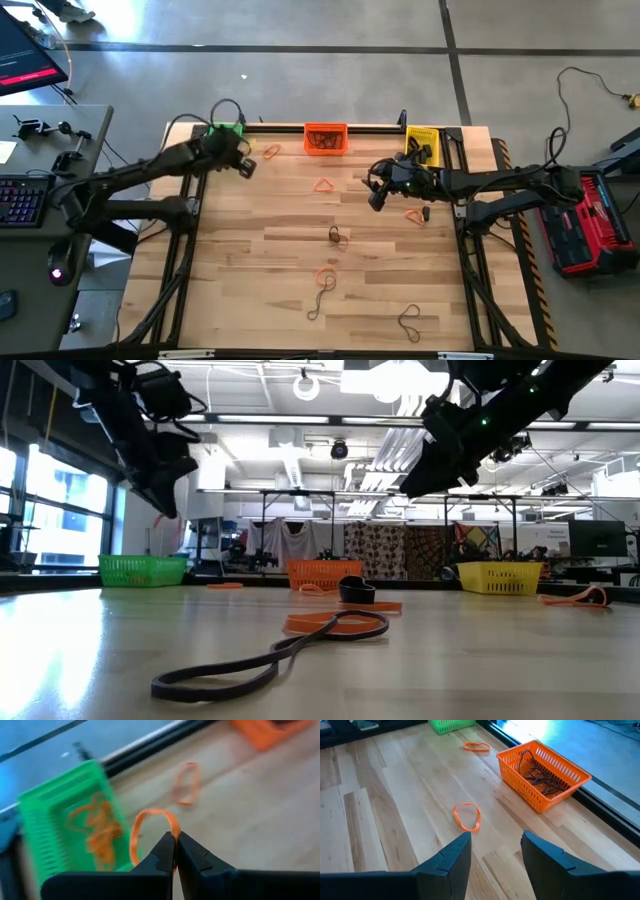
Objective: Sort rubber bands into baskets
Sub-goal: Put the middle left orange rubber band into the green bin
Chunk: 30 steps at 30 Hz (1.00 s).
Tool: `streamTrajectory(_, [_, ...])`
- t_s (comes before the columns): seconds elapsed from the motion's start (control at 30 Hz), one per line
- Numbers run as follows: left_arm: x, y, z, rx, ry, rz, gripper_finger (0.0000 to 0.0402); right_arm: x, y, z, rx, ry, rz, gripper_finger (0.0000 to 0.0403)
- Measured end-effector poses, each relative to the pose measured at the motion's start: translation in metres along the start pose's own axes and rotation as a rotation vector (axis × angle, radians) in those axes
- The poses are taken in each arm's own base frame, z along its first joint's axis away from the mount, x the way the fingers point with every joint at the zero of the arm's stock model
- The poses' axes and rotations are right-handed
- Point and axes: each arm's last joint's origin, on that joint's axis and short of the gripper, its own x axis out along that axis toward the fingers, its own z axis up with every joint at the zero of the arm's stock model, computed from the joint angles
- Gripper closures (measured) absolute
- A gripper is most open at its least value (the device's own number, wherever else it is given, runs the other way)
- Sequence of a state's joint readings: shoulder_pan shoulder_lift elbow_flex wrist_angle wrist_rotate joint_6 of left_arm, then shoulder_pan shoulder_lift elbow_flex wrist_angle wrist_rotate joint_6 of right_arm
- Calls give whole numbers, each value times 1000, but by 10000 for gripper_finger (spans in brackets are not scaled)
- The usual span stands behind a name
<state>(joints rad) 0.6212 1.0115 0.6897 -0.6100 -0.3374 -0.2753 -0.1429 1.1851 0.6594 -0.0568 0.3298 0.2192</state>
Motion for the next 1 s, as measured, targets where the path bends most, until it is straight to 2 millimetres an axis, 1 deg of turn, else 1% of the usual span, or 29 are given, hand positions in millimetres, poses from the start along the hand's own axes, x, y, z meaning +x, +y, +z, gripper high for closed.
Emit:
streamTrajectory(0.17, [6,25,16,-68,41,151,399,0,0,1,2,-10,2,240])
streamTrajectory(0.27, [16,36,22,-79,111,219,399,0,0,1,0,-9,2,240])
streamTrajectory(0.37, [31,44,26,-77,214,266,399,0,0,1,0,-7,10,240])
streamTrajectory(0.5, [47,40,32,-39,322,312,399,0,0,1,0,-8,10,240])
streamTrajectory(0.6, [60,38,31,-9,394,330,398,0,0,1,0,-8,10,240])
streamTrajectory(0.67, [69,38,34,-6,407,337,398,0,0,1,-3,-7,10,240])
streamTrajectory(0.8, [86,40,31,5,474,351,397,0,0,1,-8,-7,9,240])
streamTrajectory(1.0, [102,43,27,44,526,352,397,0,0,1,-14,-7,10,240])
